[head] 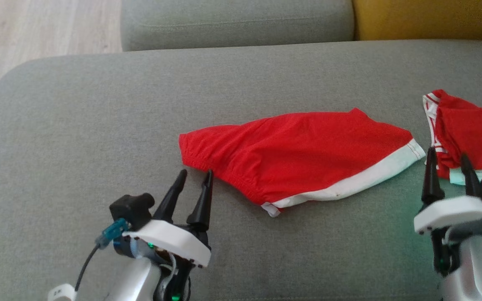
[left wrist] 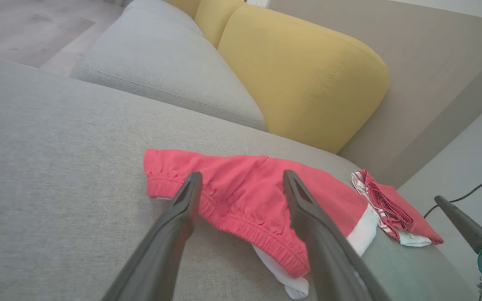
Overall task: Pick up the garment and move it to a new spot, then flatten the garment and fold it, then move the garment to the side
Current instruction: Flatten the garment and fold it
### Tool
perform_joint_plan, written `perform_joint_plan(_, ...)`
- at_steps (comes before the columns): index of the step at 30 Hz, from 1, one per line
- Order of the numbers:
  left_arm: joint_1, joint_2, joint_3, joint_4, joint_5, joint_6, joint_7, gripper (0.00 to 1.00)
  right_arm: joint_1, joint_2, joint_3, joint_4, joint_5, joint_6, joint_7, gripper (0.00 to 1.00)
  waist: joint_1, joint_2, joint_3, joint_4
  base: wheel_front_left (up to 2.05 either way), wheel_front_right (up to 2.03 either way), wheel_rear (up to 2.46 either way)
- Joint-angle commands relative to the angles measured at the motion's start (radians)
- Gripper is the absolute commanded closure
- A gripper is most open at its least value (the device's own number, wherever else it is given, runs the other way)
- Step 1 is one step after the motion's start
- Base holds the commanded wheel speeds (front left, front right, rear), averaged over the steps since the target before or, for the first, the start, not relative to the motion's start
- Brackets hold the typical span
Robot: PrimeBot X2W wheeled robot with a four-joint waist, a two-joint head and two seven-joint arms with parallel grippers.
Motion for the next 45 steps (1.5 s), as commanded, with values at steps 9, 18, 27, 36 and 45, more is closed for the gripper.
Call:
perform_joint_plan(9, -0.051, 0.007, -0.089, 0.054, -0.024, -0.049, 0.005, 0.0, 0.016, -0.002, 0.061, -0.174, 0.045, 0.003, 0.01, 0.0, 0.0, -0.0001, 0.04, -0.039, 0.0, 0.0, 0.0)
perform_joint_plan(18, -0.124, 0.007, -0.218, 0.179, -0.017, -0.085, 0.045, 0.0, 0.007, -0.002, 0.063, -0.217, 0.05, 0.003, 0.03, 0.0, 0.0, -0.0001, 0.086, -0.078, 0.0, 0.0, 0.0)
perform_joint_plan(27, -0.198, 0.007, -0.262, 0.269, -0.042, -0.064, 0.009, 0.0, 0.0, -0.002, 0.054, -0.217, 0.049, 0.003, 0.031, 0.0, 0.0, -0.0001, 0.107, -0.104, 0.0, 0.0, 0.0)
perform_joint_plan(36, -0.239, 0.007, -0.297, 0.284, -0.068, -0.07, -0.008, 0.0, -0.009, -0.002, 0.056, -0.21, 0.052, 0.003, 0.03, 0.0, 0.0, -0.0001, 0.119, -0.111, 0.0, 0.0, 0.0)
perform_joint_plan(45, -0.276, 0.007, -0.326, 0.297, -0.081, -0.079, -0.012, 1.0, -0.013, -0.002, 0.059, -0.196, 0.051, 0.003, 0.024, 0.0, 0.0, -0.0001, 0.126, -0.115, 0.0, 0.0, 0.0)
